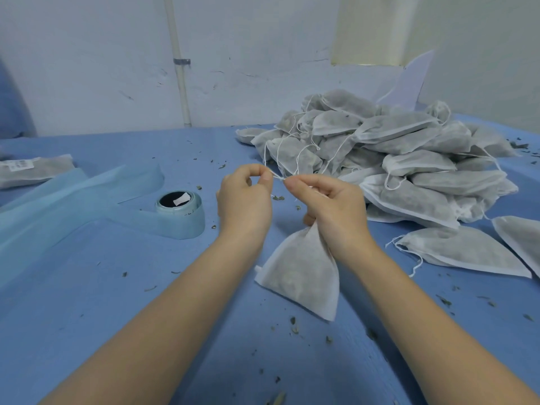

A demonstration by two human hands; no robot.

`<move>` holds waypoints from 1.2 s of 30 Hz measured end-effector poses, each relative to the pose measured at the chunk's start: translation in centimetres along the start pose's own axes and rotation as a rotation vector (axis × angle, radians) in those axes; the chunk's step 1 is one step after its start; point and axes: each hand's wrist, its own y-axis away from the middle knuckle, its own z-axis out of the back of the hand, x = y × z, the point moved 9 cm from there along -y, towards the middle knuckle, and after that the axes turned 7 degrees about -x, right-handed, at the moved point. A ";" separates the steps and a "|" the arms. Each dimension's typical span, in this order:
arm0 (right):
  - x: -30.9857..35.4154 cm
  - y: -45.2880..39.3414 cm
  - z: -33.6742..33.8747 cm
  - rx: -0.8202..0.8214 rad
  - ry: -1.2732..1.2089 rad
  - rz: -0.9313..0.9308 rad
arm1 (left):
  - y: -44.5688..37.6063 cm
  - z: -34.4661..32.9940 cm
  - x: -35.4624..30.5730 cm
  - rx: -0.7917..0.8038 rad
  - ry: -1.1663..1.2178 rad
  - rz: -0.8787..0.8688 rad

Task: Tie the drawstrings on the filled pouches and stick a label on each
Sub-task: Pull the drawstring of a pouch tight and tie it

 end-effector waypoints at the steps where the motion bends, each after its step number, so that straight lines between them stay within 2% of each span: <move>1: 0.1 0.0 0.2 -0.021 -0.002 -0.001 | 0.1 -0.3 0.0 0.017 0.003 -0.004; 3: -0.2 0.0 0.9 -0.091 -0.044 -0.044 | 0.2 -0.9 0.3 0.067 0.012 -0.011; 7: -2.4 -0.4 3.1 -0.330 -0.313 -0.262 | 0.3 -1.2 1.2 0.152 -0.064 0.041; 9: -3.1 -0.5 3.9 -0.440 -0.399 -0.310 | 0.9 -1.8 2.8 0.253 -0.033 0.226; 11: -3.7 -0.4 4.8 -0.548 -0.436 -0.336 | 2.5 -3.3 4.0 0.434 0.129 0.448; 13: -4.1 -0.5 5.4 -0.608 -0.450 -0.343 | 3.8 -4.6 4.1 0.553 0.273 0.520; 14: -4.1 -0.6 5.6 -0.613 -0.449 -0.335 | 4.1 -4.9 4.1 0.560 0.336 0.528; 17: -3.8 -1.4 5.4 -0.510 -0.418 -0.285 | 3.9 -5.4 4.3 0.504 0.484 0.539; 22: -1.3 -1.7 2.6 -0.063 -0.209 -0.102 | 2.9 -4.7 4.5 0.426 0.460 0.456; 24: -1.0 -1.3 1.6 0.069 -0.134 -0.073 | 3.0 -4.6 4.3 0.429 0.466 0.468; 29: -1.1 -0.9 1.3 0.162 0.049 -0.060 | 2.9 -4.2 3.7 0.452 0.578 0.504; 32: -0.5 -0.6 0.7 0.204 0.080 0.017 | 2.5 -3.7 3.2 0.457 0.505 0.380; 36: 0.1 -0.4 0.0 0.212 0.108 0.081 | 2.0 -2.0 3.1 0.377 0.322 0.232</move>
